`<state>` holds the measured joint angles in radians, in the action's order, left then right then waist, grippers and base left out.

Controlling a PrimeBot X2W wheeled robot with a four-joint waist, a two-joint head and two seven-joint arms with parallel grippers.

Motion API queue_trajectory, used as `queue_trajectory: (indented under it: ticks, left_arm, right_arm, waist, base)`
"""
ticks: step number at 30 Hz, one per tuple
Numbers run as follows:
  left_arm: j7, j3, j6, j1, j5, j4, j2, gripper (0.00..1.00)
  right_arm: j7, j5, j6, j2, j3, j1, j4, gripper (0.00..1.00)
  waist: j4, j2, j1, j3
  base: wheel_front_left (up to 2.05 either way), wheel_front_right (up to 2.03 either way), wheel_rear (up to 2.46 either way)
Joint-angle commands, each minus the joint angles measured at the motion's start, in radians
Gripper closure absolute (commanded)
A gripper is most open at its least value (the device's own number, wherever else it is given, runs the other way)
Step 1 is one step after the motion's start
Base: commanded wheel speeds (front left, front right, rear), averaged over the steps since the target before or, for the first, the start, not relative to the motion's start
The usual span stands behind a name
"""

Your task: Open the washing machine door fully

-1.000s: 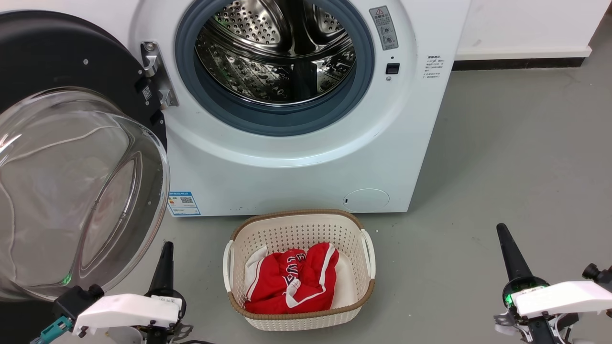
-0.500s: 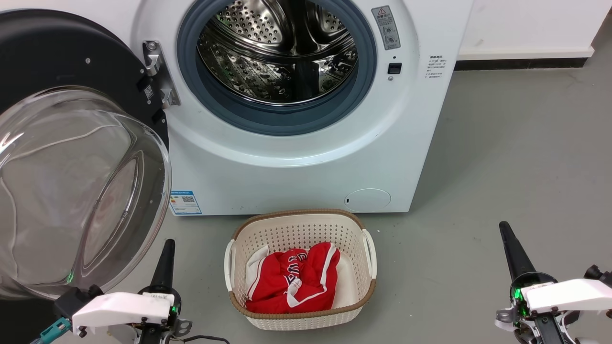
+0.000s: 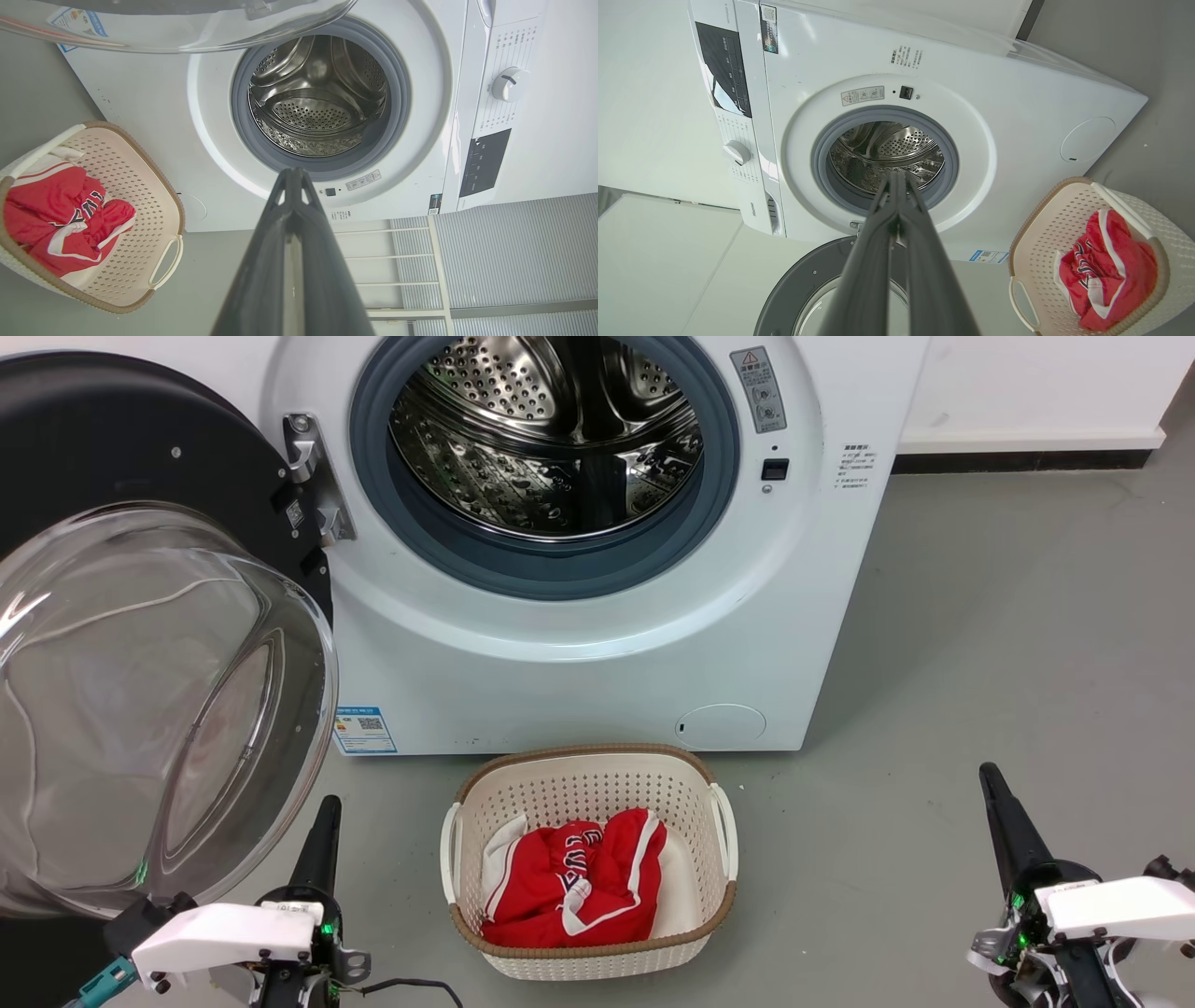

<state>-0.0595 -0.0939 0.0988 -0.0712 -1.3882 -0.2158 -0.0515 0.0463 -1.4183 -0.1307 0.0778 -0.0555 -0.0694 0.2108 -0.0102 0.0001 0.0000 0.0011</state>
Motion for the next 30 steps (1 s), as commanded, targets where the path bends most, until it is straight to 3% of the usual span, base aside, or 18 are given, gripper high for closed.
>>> queue_trajectory:
  ticks: [1, 30]
  left_arm:
    - [-0.008, -0.003, 0.009, -0.023, -0.024, 0.000, 0.000, 1.00]
    - [-0.059, -0.024, 0.035, -0.043, -0.227, -0.032, 0.002, 1.00]
  right_arm:
    - [0.005, -0.027, 0.000, 0.002, -0.004, -0.021, 0.002, 1.00]
    - [0.042, -0.225, 0.000, -0.005, -0.026, -0.042, 0.035, 1.00]
  waist:
    - [0.001, -0.0001, 0.0000, 0.000]
    - [0.010, -0.0001, 0.0000, 0.002]
  base:
    - [0.00, 0.00, 0.00]
    - [0.00, 0.00, 0.00]
